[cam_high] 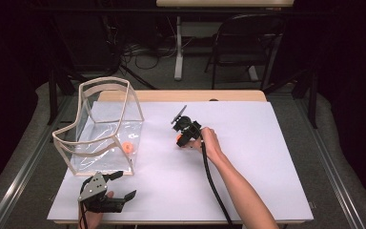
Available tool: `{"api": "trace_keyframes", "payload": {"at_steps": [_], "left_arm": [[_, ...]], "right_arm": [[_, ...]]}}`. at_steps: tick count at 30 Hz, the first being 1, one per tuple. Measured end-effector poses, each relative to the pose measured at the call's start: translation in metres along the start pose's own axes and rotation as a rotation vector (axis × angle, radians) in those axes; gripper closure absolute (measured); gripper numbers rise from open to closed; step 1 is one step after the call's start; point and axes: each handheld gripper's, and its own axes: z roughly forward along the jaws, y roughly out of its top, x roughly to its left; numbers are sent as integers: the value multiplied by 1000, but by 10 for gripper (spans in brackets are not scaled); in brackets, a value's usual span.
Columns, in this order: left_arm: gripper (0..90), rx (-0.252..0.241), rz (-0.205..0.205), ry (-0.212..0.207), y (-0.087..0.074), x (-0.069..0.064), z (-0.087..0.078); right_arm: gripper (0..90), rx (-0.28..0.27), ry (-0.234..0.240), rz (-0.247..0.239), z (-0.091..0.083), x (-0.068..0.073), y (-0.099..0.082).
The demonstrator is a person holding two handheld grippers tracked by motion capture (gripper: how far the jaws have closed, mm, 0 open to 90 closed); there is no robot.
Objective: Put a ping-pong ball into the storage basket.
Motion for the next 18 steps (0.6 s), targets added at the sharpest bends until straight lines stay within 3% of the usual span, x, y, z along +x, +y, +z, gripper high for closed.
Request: {"api": "trace_keyframes", "payload": {"at_steps": [18], "left_arm": [[160,2,0,3,0,-1,0]], "right_arm": [[502,3,8,-18,-7,1,2]]}}
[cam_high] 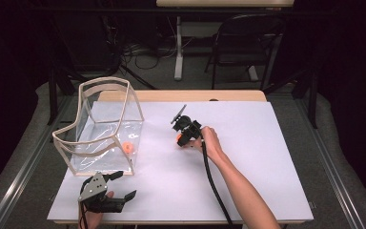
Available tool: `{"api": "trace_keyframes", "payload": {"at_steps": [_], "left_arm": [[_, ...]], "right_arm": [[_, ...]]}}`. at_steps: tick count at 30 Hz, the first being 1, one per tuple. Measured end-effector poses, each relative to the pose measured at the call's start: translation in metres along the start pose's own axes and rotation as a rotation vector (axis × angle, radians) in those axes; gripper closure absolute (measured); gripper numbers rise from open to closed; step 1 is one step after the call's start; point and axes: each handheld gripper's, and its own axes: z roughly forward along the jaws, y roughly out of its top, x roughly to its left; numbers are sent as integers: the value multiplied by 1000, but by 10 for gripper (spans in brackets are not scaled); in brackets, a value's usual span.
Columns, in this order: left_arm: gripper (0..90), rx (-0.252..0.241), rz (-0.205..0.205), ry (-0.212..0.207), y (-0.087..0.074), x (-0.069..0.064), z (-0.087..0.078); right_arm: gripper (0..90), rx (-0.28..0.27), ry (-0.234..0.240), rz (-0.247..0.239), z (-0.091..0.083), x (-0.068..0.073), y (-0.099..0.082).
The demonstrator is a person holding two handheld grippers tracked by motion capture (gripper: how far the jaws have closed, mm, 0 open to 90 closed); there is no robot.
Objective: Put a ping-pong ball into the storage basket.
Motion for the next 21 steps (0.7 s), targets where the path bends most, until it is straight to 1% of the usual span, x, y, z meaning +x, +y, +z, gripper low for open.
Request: {"api": "trace_keyframes", "payload": {"at_steps": [6,10,15,21], "left_arm": [[160,-3,3,-1,0,0,-1],[160,-2,8,-1,0,0,-1],[160,-6,-6,-3,0,0,-1],[160,-3,2,-1,0,0,-1]], "right_arm": [[502,-1,-2,3,-8,0,3],[502,-2,-5,-7,-12,1,4],[502,5,-8,-15,-17,1,6],[502,4,-18,-17,-23,1,7]]}}
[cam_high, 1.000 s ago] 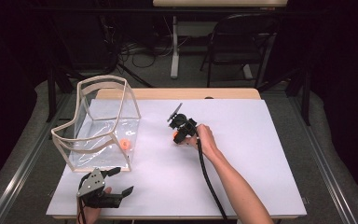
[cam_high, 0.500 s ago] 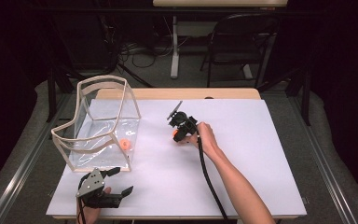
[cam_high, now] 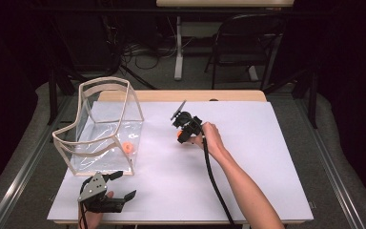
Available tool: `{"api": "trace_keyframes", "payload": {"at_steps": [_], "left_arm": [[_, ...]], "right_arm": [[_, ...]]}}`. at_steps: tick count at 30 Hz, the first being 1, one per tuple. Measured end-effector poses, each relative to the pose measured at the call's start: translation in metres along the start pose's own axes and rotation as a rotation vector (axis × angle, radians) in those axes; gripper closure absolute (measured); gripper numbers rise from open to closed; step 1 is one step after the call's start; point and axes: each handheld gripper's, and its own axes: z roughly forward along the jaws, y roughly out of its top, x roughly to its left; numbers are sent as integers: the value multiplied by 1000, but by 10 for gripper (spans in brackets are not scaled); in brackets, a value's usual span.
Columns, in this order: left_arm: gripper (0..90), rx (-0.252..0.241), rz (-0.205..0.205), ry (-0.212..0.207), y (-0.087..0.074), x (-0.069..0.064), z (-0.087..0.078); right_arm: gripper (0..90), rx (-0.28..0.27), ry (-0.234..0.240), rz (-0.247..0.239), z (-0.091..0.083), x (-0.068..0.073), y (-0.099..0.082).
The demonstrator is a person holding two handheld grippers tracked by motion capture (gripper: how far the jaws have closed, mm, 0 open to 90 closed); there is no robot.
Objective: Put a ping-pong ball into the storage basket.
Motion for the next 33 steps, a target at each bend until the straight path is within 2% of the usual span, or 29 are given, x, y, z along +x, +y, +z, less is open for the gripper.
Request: {"api": "trace_keyframes", "payload": {"at_steps": [12,33], "left_arm": [[160,-2,0,0,0,0,0],[160,-3,0,1,0,0,0]], "right_arm": [[502,5,-11,-15,-14,-3,3],[502,13,-15,-35,-28,0,12]]}}
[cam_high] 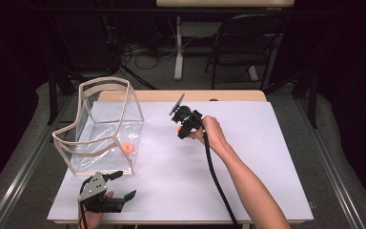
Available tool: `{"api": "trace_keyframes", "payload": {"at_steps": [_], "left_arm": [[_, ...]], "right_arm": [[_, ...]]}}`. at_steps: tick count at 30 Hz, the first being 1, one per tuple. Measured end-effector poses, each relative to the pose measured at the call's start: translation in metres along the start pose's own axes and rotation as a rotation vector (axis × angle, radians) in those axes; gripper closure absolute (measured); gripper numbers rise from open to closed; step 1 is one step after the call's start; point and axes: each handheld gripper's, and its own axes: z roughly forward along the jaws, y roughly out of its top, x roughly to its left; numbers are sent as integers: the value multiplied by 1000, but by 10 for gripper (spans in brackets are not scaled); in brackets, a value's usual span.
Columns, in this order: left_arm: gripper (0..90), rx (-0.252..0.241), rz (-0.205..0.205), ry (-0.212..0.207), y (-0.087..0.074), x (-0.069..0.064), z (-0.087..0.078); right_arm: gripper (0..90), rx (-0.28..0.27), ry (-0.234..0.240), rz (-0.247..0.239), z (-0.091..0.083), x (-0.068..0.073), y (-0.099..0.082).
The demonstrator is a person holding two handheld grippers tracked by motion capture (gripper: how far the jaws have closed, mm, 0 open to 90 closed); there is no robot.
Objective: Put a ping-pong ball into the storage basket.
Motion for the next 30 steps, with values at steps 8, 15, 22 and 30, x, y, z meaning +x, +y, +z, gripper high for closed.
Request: {"api": "trace_keyframes", "payload": {"at_steps": [8,15,22,30], "left_arm": [[160,-2,2,-3,0,0,0],[160,-3,1,-3,0,0,0],[160,-2,3,1,0,0,0],[160,-2,4,2,0,0,0]], "right_arm": [[503,4,0,-11,-6,0,3],[503,9,-2,-19,-13,-1,6],[503,10,-8,-31,-19,0,9],[503,16,-9,-39,-26,0,13]]}}
